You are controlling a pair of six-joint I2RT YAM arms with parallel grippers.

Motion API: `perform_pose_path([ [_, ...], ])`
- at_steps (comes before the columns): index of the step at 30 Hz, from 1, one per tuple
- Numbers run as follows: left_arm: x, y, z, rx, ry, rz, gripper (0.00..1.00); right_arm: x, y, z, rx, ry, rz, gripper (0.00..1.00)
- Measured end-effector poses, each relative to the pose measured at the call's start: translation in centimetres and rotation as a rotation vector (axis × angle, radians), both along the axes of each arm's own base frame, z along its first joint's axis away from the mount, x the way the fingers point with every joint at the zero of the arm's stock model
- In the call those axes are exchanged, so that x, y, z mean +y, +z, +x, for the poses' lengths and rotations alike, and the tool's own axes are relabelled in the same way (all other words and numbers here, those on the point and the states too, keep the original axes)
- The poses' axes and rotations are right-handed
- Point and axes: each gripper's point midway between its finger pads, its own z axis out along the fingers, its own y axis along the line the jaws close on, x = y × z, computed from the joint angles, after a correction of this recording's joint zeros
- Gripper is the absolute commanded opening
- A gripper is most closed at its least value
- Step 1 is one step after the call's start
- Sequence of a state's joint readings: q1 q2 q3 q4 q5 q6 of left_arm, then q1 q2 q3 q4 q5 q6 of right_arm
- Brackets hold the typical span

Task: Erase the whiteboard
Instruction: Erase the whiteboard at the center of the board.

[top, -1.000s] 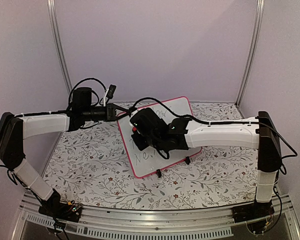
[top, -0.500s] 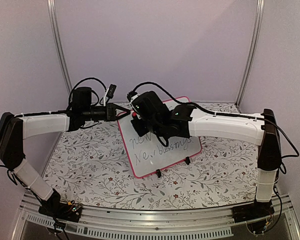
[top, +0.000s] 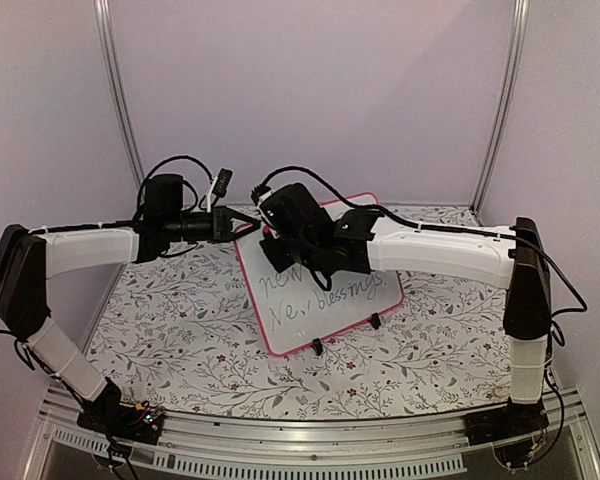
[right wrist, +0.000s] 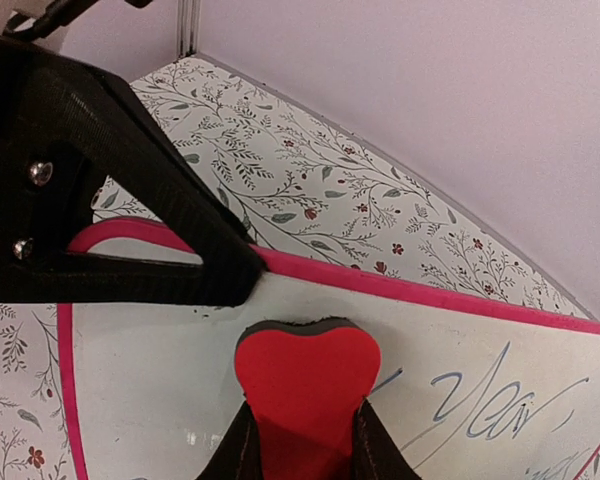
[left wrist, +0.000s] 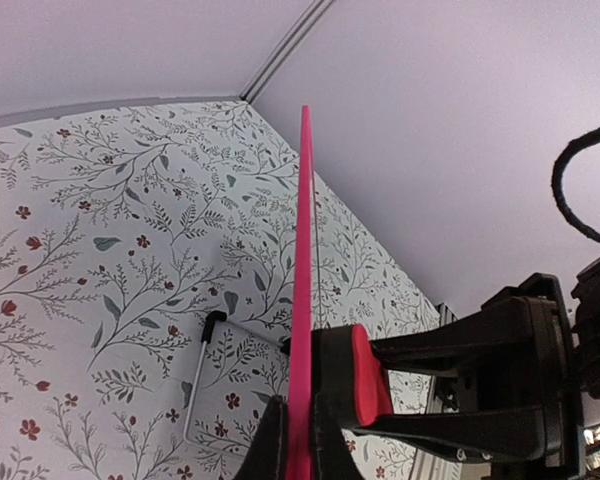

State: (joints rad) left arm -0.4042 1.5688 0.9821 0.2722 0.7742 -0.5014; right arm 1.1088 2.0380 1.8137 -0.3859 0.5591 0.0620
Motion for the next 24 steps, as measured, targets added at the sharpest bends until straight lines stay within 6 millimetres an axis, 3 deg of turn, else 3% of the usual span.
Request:
perform_pose_path([
  [11,0.1,0.0,0.1,0.002,0.004,0.001,0.00,0.2,-0.3,0.0,0.010,-0.001,-0.002,0.00],
  [24,0.2,-0.2,0.1,0.009,0.009,0.005,0.00,-0.8,-2.7,-1.5,0.056,-0.014,-0.013,0.00],
])
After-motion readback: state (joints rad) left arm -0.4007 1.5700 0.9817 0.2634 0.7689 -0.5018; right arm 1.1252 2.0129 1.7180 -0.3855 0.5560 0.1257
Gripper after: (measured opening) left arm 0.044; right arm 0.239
